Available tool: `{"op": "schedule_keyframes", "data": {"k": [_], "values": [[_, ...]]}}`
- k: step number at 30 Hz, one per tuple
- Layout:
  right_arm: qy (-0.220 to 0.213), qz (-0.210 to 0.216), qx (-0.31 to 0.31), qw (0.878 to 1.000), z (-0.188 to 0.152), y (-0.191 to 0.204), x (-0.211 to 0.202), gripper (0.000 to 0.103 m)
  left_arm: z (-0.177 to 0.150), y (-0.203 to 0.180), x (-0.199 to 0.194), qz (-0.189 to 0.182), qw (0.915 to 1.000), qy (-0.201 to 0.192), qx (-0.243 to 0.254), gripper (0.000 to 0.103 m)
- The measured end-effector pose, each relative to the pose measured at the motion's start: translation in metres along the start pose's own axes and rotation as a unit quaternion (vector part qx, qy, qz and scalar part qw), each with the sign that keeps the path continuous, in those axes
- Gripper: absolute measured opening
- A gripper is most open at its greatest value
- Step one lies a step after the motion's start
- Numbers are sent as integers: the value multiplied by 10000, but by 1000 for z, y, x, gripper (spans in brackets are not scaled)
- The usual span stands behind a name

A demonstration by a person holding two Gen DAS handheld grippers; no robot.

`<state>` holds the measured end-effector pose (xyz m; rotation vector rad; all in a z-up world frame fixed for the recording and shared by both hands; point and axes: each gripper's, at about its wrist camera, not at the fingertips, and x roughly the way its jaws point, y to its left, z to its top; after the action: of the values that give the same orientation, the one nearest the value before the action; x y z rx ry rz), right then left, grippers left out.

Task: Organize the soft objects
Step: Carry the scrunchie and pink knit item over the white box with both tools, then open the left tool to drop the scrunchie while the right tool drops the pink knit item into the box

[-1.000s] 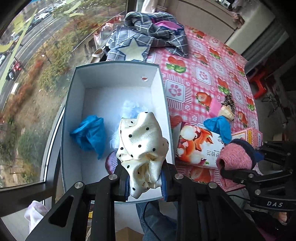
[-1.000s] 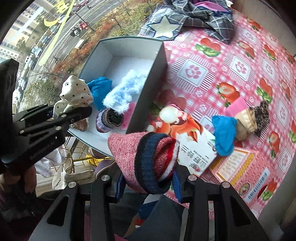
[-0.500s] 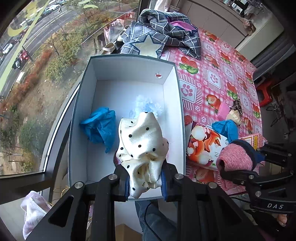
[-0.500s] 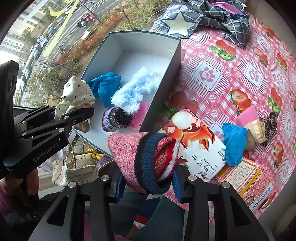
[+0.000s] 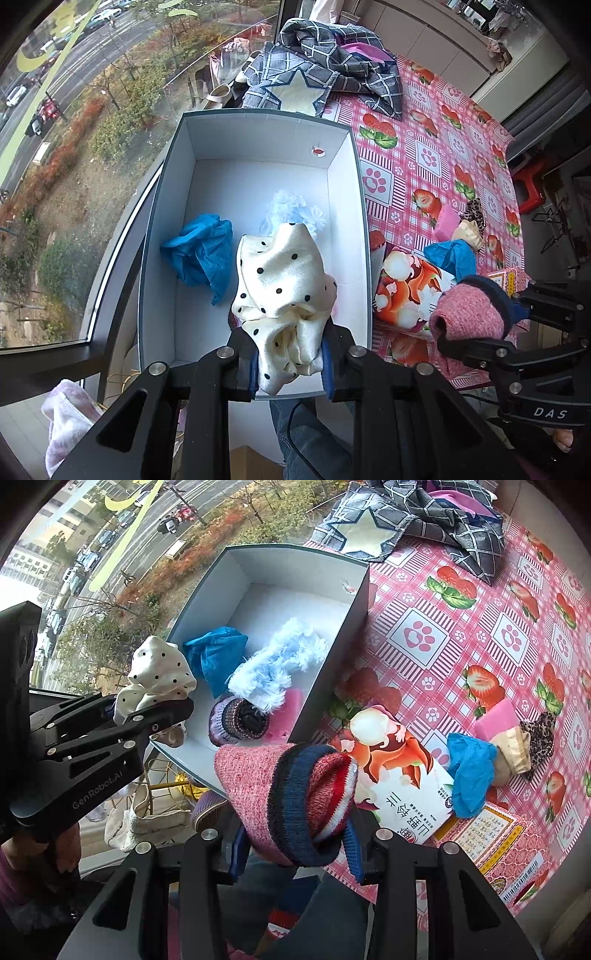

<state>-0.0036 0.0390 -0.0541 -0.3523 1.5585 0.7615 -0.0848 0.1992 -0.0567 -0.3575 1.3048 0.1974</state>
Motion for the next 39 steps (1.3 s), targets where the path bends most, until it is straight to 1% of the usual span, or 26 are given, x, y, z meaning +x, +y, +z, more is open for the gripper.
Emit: {"op": "schedule_keyframes", "data": {"k": [21, 30, 39], "values": [[-19, 6, -52, 10000, 7, 4, 0, 43, 3, 7, 1, 21, 10000, 11, -94, 27], [-127, 21, -74, 9999, 27, 6, -3, 43, 12, 20, 0, 43, 9995, -31, -310, 27], [-225, 138, -25, 9996, 63, 11, 1, 43, 28, 27, 11, 168, 9989, 45, -426, 28]]}}
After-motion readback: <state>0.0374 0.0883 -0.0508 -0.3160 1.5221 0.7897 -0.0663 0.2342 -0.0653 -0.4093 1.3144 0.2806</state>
